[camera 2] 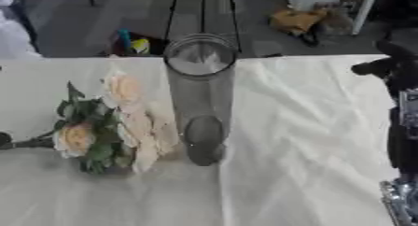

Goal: Arrange flowers into the vase.

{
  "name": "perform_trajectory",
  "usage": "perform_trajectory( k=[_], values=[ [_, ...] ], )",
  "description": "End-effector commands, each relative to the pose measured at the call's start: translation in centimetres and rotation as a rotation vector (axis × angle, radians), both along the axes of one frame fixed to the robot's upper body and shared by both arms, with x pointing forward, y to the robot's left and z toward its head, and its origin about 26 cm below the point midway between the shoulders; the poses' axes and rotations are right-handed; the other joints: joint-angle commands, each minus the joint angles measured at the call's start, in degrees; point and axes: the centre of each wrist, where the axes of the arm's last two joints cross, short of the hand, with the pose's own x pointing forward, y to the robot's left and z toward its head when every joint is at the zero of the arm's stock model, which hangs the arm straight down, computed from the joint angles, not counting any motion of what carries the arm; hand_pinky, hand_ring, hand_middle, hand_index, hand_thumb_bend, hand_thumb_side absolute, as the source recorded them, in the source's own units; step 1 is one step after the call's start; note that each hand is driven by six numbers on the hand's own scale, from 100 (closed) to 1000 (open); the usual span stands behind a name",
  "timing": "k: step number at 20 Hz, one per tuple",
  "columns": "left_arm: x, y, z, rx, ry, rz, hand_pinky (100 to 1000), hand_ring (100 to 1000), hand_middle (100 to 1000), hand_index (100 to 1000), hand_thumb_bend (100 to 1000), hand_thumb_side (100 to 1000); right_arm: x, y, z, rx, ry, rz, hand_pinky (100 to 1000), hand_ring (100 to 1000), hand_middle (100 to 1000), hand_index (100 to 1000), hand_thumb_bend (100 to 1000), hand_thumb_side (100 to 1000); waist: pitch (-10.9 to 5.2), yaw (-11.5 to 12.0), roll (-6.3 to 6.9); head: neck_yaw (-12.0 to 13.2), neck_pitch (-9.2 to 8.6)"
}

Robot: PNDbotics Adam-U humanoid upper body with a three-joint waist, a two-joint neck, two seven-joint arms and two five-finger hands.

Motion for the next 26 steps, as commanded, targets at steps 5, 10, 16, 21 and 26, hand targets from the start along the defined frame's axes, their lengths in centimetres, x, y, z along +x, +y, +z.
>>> perform_trajectory(
  k=[5,10,16,21,26],
  values=[
    [0.9,-1.0,-0.1,0.107,0.013,0.013,776,802,814,968,685,710,-0.2,0.1,0.9,-0.019,-0.025,0.017,780,648,530,816,100,1000,-0.08,-0.04,0.58,0.42,-0.87],
    [1.9,-1.5,-1.6,0.139,0.008,0.01,756,786,800,954,681,687,-0.2,0.1,0.9,-0.016,-0.025,0.02,780,649,530,817,100,1000,0.0,-0.2,0.45,0.58,-0.93],
    [3.3,-1.4,-3.0,0.191,0.02,0.025,755,778,783,934,697,692,-0.2,0.1,0.8,-0.017,-0.02,0.023,782,650,528,818,100,1000,0.11,-0.6,0.57,0.81,-0.9],
    [4.0,-1.4,-3.8,0.228,0.016,0.029,748,769,770,922,671,699,-0.2,0.1,0.7,-0.015,-0.015,0.024,783,651,528,818,100,1000,0.24,-0.75,0.7,1.07,-0.82],
    [4.6,-1.6,-4.4,0.25,0.0,0.049,734,758,759,911,628,689,-0.3,0.2,0.6,-0.016,-0.01,0.027,785,652,526,819,100,1000,0.53,-1.02,0.76,1.35,-0.81]
  ],
)
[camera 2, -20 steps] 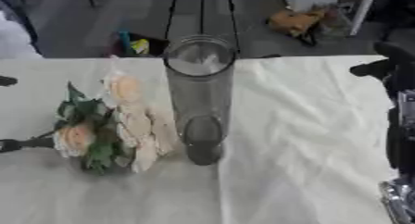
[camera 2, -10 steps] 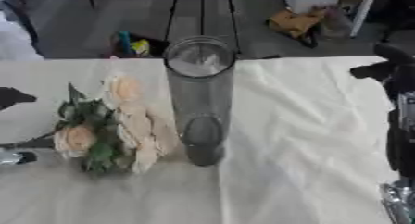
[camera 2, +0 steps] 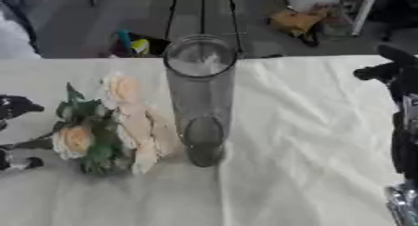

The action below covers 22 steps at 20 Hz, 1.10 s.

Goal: Arrange flowers into the vase.

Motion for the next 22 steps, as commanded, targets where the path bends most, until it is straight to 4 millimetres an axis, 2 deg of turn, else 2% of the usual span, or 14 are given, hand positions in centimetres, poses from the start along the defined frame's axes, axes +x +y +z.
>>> perform_trajectory(
  k=[1,12,17,19,20,22],
  values=[
    [0.31,0.24,0.83,0.025,-0.042,0.015,731,755,757,909,618,686,-0.27,0.05,0.71,-0.009,-0.023,0.011,786,652,526,819,100,1000,0.11,-0.15,0.76,0.36,-0.53],
    [0.83,0.56,0.4,-0.009,-0.057,0.032,713,742,742,894,544,691,-0.3,0.04,0.54,-0.006,-0.016,0.012,789,655,523,821,106,1000,0.74,-0.31,0.64,0.62,-0.58],
    [0.92,0.51,0.44,-0.025,-0.058,0.036,694,733,730,882,444,688,-0.29,0.13,0.5,-0.005,-0.013,0.016,791,657,523,822,106,1000,0.88,-0.44,0.61,0.76,-0.83],
    [0.92,0.54,0.43,-0.03,-0.059,0.038,694,733,730,882,444,688,-0.29,0.11,0.5,-0.004,-0.013,0.016,791,657,523,822,106,1000,0.91,-0.49,0.6,0.78,-0.86],
    [0.93,0.56,0.44,-0.032,-0.06,0.04,692,740,740,877,381,678,-0.29,0.11,0.48,-0.004,-0.012,0.016,791,657,523,822,107,1000,0.92,-0.5,0.6,0.8,-0.87],
    [0.95,0.59,0.46,-0.036,-0.061,0.043,691,746,739,875,342,674,-0.3,0.12,0.45,-0.004,-0.011,0.017,792,658,523,822,107,1000,0.93,-0.52,0.6,0.85,-0.96]
  ],
)
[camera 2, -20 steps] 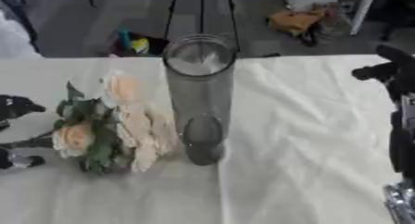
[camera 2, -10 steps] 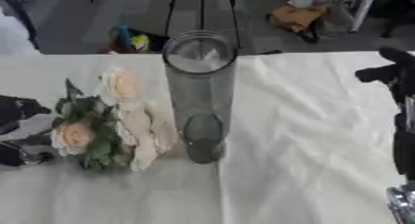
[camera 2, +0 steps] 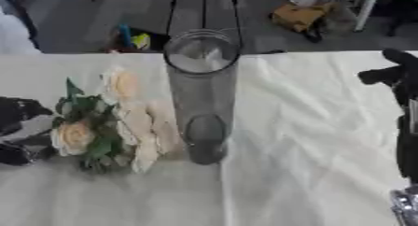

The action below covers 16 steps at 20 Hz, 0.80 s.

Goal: Arrange flowers into the vase.

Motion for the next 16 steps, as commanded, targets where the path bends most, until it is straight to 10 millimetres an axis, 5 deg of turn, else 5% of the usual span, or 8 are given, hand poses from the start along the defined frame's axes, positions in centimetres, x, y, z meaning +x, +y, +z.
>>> perform_trajectory(
  k=[1,16],
  values=[
    [-0.04,0.72,1.68,-0.007,-0.042,0.021,689,744,737,873,315,671,-0.29,0.02,0.59,-0.005,-0.02,0.011,792,658,523,822,107,1000,-0.03,-0.01,0.59,0.16,-0.81],
    [0.28,0.54,1.43,0.005,-0.035,0.026,640,684,694,821,279,626,-0.29,0.08,0.55,-0.006,-0.018,0.018,795,660,521,824,125,998,0.27,-0.39,0.64,0.32,-1.23]
  ],
)
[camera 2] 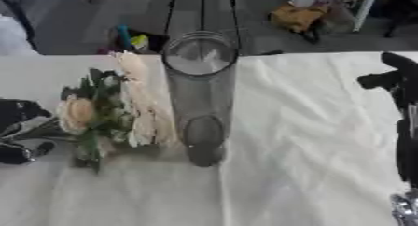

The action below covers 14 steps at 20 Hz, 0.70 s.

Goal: Arrange flowers into the vase.

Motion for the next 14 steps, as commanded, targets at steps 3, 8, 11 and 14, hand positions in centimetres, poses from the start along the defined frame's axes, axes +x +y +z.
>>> perform_trajectory(
  k=[3,8,11,14],
  values=[
    [0.13,0.46,1.32,0.011,-0.033,0.007,623,661,670,801,273,620,-0.26,0.01,0.74,-0.01,-0.024,0.012,795,661,521,824,126,999,-0.05,-0.11,0.66,0.3,-1.03],
    [0.36,0.46,1.1,0.009,-0.013,0.013,603,655,680,810,280,618,-0.27,0.03,0.71,-0.011,-0.023,0.015,796,661,520,824,128,995,0.03,-0.34,0.71,0.4,-1.32],
    [0.46,0.58,1.19,0.007,-0.024,0.032,614,672,702,837,289,622,-0.27,0.06,0.69,-0.012,-0.022,0.018,796,662,519,825,130,997,0.13,-0.41,0.68,0.49,-1.42],
    [0.5,0.78,1.48,0.003,-0.053,0.056,613,677,709,838,263,616,-0.27,0.05,0.67,-0.013,-0.02,0.018,798,662,519,825,132,996,0.21,-0.43,0.7,0.5,-1.58]
  ],
)
